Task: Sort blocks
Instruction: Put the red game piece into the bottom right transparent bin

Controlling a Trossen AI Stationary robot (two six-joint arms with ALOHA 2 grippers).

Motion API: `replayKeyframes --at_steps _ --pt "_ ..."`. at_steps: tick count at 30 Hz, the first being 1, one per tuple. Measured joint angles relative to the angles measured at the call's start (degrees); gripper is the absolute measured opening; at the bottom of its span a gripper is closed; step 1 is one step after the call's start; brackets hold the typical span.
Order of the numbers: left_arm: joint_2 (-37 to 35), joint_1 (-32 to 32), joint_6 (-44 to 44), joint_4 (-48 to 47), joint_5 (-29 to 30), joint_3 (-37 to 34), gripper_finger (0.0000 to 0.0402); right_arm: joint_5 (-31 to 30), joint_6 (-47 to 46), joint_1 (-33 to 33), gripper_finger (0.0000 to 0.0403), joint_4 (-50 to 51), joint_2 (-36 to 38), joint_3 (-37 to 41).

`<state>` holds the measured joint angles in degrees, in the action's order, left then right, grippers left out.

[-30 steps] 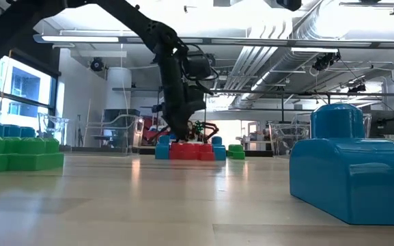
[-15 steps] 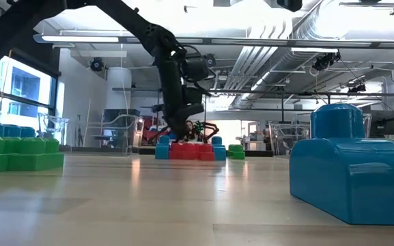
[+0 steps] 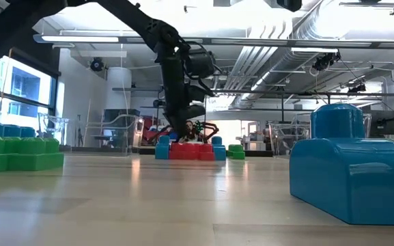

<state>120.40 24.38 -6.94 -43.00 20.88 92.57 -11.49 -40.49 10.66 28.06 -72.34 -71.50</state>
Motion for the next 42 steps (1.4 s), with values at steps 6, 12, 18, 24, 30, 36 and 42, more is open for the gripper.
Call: replayKeyframes --at_steps 6,12,18,24,30,36,42 --pt "1.71 0.7 -1.38 -0.04 -1.7 -0.05 0.0 -0.64 0.21 0.01 0.021 0.0 -0.01 0.0" --pt "3.53 1.09 -3.42 -0.98 -3.71 -0.06 0.0 -1.84 0.47 0.0 0.021 0.0 -0.04 0.0" --pt "3.54 -1.0 -5.25 -5.38 -5.46 -0.04 0.0 -1.88 1.24 0.02 0.021 0.06 -0.04 0.0" --pt "3.52 -6.83 -8.52 -10.8 -8.8 -0.04 0.0 -2.05 3.04 0.01 0.021 0.15 -0.04 0.0" --pt "3.52 -15.98 -11.44 -11.21 -9.0 -0.04 0.0 -2.49 3.48 0.02 0.021 0.19 -0.04 0.0" --pt "3.14 -23.95 -6.9 -12.14 -7.35 -0.04 0.0 -2.49 3.53 0.02 0.021 -0.08 -0.04 0.0" --pt "-1.29 -24.41 8.54 -13.78 -4.76 -0.04 0.0 -0.19 6.11 0.0 0.021 -5.86 1.02 0.0"
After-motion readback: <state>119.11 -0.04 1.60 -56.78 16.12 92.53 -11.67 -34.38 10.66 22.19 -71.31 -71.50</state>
